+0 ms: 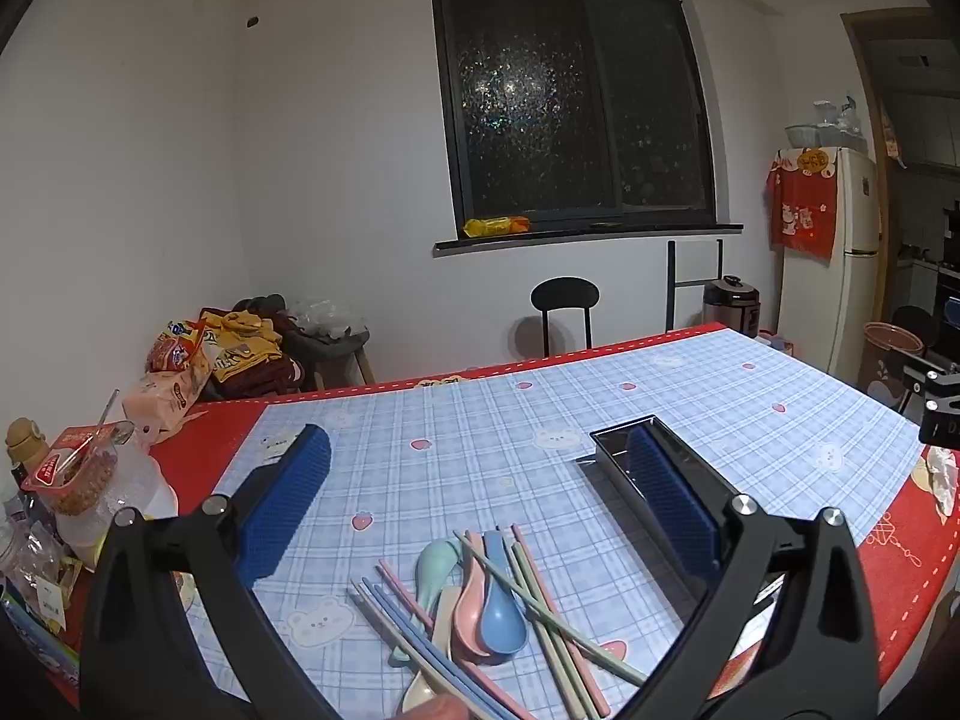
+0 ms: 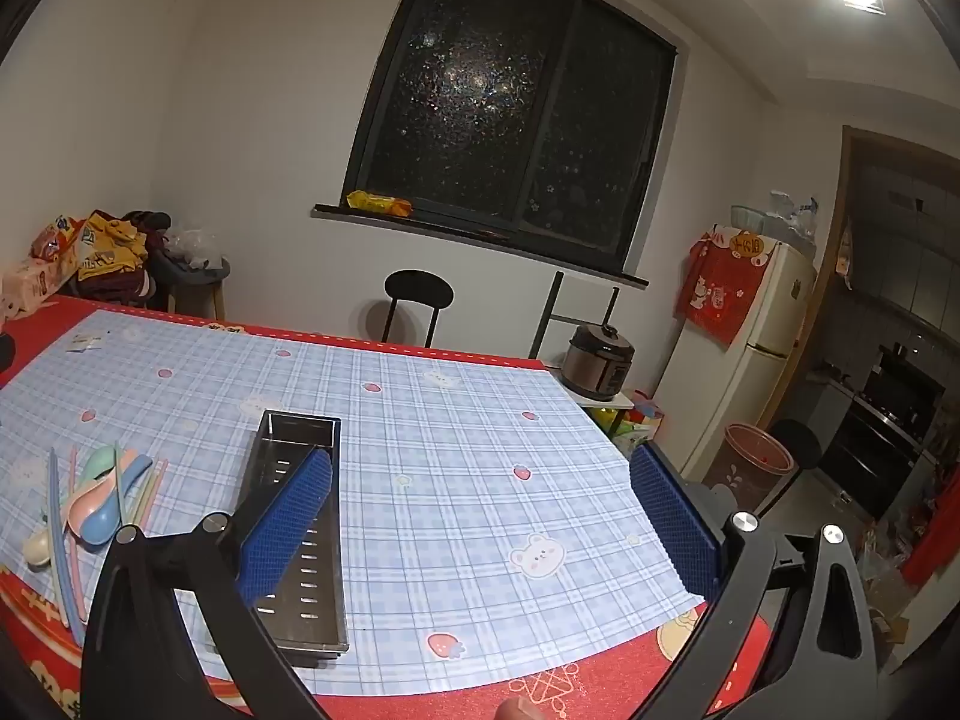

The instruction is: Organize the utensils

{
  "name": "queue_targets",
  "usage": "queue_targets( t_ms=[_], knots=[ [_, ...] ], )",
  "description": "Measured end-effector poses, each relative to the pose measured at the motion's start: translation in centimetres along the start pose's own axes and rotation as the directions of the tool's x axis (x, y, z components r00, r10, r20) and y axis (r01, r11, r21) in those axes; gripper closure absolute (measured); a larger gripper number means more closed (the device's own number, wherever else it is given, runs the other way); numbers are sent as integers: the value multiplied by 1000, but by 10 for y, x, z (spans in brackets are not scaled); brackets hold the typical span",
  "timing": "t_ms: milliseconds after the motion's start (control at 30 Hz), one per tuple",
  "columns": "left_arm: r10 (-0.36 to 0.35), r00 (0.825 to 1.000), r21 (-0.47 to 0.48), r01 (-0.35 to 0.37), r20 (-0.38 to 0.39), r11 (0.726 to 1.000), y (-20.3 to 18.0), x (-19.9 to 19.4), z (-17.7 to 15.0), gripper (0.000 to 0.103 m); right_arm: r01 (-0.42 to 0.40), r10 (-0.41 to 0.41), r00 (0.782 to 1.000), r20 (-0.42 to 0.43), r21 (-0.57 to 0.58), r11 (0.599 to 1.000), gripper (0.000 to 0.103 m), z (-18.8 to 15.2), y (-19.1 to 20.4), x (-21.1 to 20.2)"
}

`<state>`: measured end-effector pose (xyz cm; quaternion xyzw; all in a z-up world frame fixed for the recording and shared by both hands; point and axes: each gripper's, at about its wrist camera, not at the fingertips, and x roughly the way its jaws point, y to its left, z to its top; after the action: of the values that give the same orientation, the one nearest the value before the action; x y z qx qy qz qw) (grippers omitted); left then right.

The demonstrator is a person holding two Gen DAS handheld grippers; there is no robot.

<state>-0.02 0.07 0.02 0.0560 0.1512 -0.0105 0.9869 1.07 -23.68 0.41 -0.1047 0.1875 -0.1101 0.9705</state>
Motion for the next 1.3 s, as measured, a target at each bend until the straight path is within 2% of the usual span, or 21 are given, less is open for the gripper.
queue_targets(
  t_ms=[1300],
  knots=[
    [-1,1000,-1,1,-10,1000,-3,-6,0,5,5,-5,1000,2,16,1000,5,-2,-8,2]
  ],
)
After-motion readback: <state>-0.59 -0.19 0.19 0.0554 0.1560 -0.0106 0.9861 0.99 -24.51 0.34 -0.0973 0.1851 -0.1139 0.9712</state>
